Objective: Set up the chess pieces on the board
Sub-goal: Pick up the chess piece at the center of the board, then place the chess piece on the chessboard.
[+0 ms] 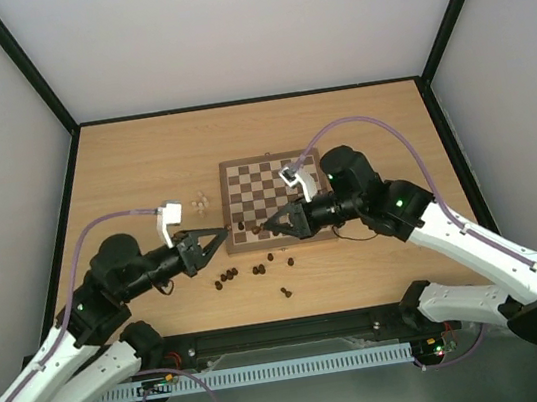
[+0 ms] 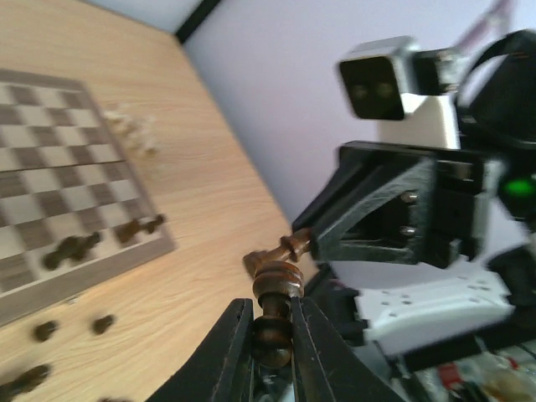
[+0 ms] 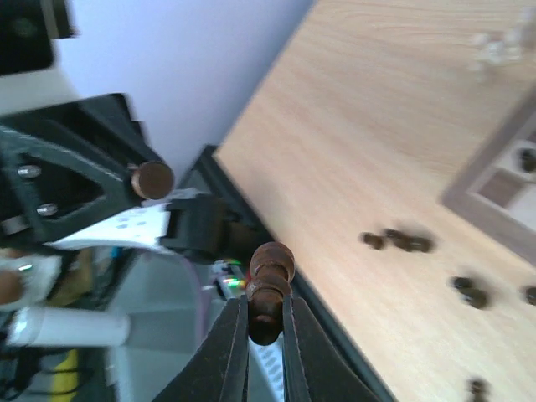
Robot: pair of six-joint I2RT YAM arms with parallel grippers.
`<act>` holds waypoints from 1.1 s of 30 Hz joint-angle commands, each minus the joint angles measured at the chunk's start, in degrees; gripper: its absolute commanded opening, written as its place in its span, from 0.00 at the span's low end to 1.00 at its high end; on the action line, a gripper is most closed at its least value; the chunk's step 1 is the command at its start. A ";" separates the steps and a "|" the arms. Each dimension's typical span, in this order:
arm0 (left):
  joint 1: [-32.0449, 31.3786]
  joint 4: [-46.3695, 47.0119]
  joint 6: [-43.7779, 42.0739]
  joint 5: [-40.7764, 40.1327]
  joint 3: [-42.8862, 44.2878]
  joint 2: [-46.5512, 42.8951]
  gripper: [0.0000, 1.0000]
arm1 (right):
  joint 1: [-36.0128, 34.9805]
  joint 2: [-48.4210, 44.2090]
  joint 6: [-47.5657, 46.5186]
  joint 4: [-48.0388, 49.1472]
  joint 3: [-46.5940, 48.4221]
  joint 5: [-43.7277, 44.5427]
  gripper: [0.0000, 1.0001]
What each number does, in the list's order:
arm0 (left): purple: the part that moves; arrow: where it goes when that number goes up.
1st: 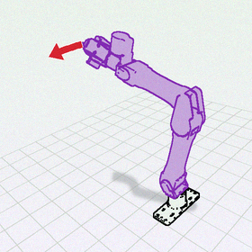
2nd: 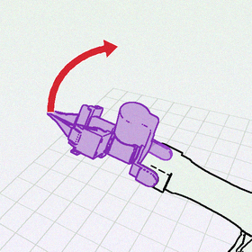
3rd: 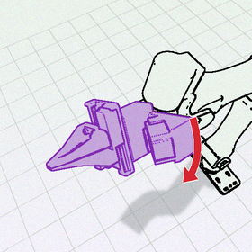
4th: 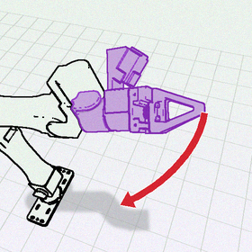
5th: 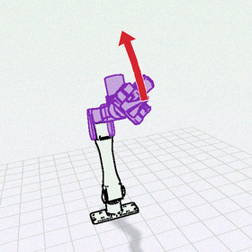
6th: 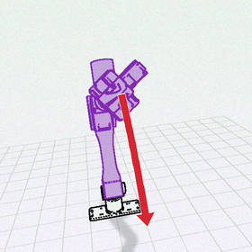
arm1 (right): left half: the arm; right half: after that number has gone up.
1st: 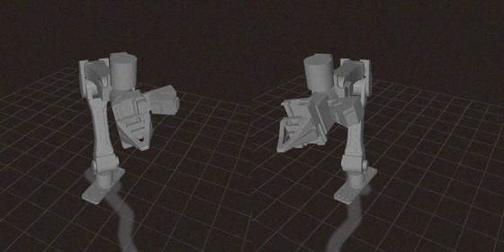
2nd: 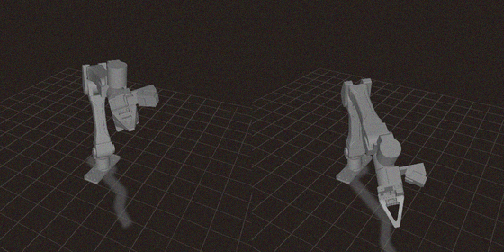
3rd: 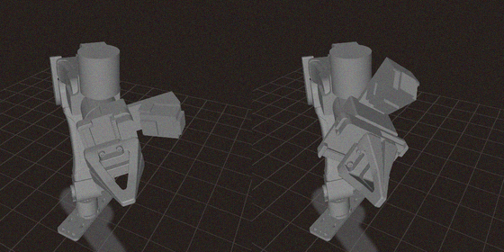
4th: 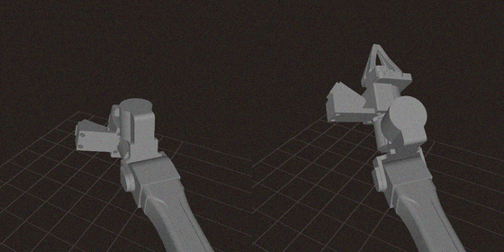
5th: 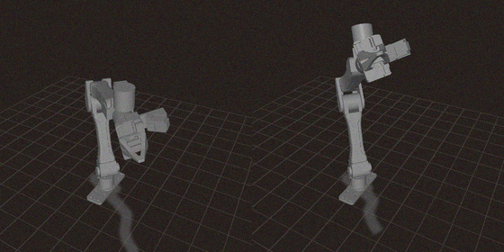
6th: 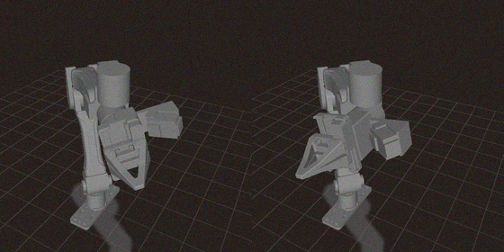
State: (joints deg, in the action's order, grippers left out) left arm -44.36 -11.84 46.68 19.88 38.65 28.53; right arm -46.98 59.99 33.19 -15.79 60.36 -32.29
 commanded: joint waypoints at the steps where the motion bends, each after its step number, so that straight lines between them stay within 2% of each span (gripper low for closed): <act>1: -0.20 -16.94 -5.04 -11.03 5.14 6.53 0.14 | 0.27 3.66 -7.39 -19.02 5.39 19.44 0.02; 6: -0.20 -22.92 -6.41 -18.26 7.66 13.79 0.15 | 0.15 9.14 -7.96 -27.13 6.69 36.04 0.02; 12: -0.20 -24.56 -7.33 -22.81 7.62 19.64 0.15 | -0.80 15.09 -7.11 -30.43 7.08 46.67 0.02; 17: -0.29 -24.79 -8.06 -24.19 7.68 21.23 0.16 | -1.01 19.56 -7.71 -29.45 7.35 48.16 0.03; 25: -0.44 -23.95 -8.18 -23.53 6.85 21.40 0.16 | -0.96 24.76 -9.34 -24.16 7.31 43.22 0.03; 33: -0.55 -23.63 -7.99 -23.39 6.28 20.89 0.17 | -0.92 29.64 -10.40 -22.24 8.33 42.45 0.04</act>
State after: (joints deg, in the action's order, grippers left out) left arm -44.51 -35.29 39.16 -3.07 45.17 49.91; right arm -47.66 87.59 24.03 -38.17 66.50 10.50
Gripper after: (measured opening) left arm 0.165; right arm 0.074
